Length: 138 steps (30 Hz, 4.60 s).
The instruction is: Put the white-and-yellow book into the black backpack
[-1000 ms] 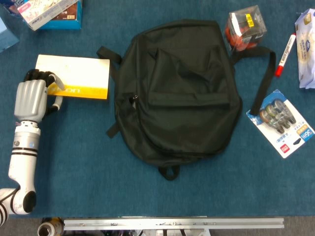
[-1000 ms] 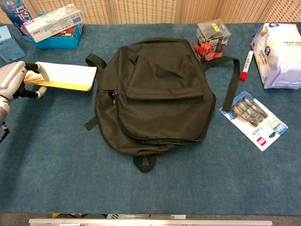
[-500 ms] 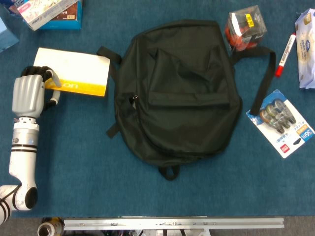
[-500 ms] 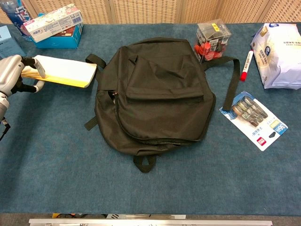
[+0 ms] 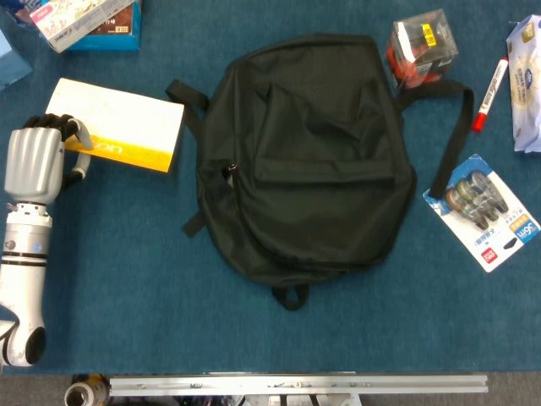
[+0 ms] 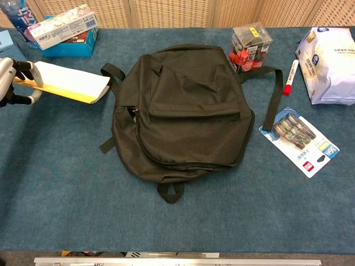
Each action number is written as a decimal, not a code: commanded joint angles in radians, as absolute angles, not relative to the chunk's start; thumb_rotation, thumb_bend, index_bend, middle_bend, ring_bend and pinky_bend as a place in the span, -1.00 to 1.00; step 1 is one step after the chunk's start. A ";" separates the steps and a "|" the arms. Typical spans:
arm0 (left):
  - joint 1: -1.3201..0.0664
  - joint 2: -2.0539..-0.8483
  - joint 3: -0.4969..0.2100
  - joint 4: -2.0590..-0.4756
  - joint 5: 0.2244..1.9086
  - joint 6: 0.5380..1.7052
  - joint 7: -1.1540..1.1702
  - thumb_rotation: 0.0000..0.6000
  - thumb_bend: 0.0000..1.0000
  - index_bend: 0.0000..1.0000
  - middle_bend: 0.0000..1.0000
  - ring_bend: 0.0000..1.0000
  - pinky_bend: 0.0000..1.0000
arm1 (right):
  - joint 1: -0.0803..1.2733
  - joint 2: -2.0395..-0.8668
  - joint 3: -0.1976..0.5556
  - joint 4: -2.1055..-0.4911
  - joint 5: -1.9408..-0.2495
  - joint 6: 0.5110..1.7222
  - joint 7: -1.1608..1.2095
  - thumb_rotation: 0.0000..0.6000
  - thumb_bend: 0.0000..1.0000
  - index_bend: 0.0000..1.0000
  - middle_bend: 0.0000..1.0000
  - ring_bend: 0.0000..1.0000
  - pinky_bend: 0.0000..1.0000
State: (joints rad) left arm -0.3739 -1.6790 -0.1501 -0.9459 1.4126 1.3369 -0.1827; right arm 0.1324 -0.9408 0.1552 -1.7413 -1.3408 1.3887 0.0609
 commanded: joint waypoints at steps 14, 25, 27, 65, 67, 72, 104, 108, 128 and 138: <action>-0.339 -1.579 -0.129 -1.031 1.525 1.519 -0.312 1.00 -0.31 0.28 0.11 -0.12 -0.10 | 0.226 -0.949 0.122 -1.833 -1.447 1.268 -0.001 1.00 -0.73 -0.85 -0.40 -0.63 -0.18; -0.310 -1.522 -0.096 -1.140 1.576 1.579 -0.296 1.00 -0.31 0.29 0.11 -0.11 -0.10 | 0.371 -0.960 0.086 -1.941 -1.547 1.053 0.014 1.00 -0.87 -0.85 -0.40 -0.63 -0.18; -0.305 -1.516 -0.090 -1.154 1.584 1.586 -0.290 1.00 -0.31 0.29 0.11 -0.11 -0.10 | 0.404 -0.969 0.084 -1.956 -1.550 1.005 0.020 1.00 -0.88 -0.85 -0.40 -0.63 -0.18; -0.244 -1.458 -0.054 -1.243 1.633 1.638 -0.248 1.00 -0.31 0.29 0.11 -0.11 -0.10 | 0.774 -1.459 0.033 -1.883 -1.079 0.798 -0.546 1.00 -0.97 -0.85 -0.40 -0.63 -0.18; -0.242 -1.458 -0.055 -1.240 1.633 1.640 -0.252 1.00 -0.31 0.29 0.11 -0.11 -0.10 | 0.785 -1.489 0.025 -1.877 -1.047 0.814 -0.585 1.00 -0.97 -0.85 -0.40 -0.63 -0.18; -0.240 -1.459 -0.056 -1.230 1.633 1.642 -0.264 1.00 -0.31 0.29 0.11 -0.11 -0.10 | 0.808 -1.557 0.013 -1.854 -0.989 0.871 -0.676 1.00 -0.96 -0.85 -0.40 -0.63 -0.18; -0.254 -1.435 -0.083 -1.186 1.639 1.655 -0.388 1.00 -0.31 0.30 0.12 -0.11 -0.10 | 0.929 -1.685 0.223 -1.669 -0.783 0.952 -0.644 1.00 0.54 0.11 0.16 0.26 0.75; -0.262 -1.419 -0.077 -1.181 1.649 1.646 -0.422 1.00 -0.31 0.30 0.12 -0.11 -0.10 | 0.956 -1.689 0.269 -1.657 -0.734 0.957 -0.631 1.00 0.71 0.17 0.20 0.32 0.82; -0.287 -1.371 -0.032 -1.173 1.696 1.624 -0.575 1.00 -0.31 0.31 0.13 -0.11 -0.10 | 1.016 -1.726 0.399 -1.575 -0.641 1.037 -0.525 1.00 0.93 0.29 0.31 0.51 0.97; -0.303 -1.344 -0.026 -1.213 1.718 1.635 -0.617 1.00 -0.31 0.31 0.13 -0.11 -0.10 | 1.073 -1.782 0.488 -1.528 -0.601 1.079 -0.498 1.00 0.93 0.29 0.32 0.53 0.98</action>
State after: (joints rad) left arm -0.3007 -1.3466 -0.0274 -1.2090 1.7156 1.6347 -0.6125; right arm 1.0684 -1.7755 0.4810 -1.5328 -0.6055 1.0748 -0.5021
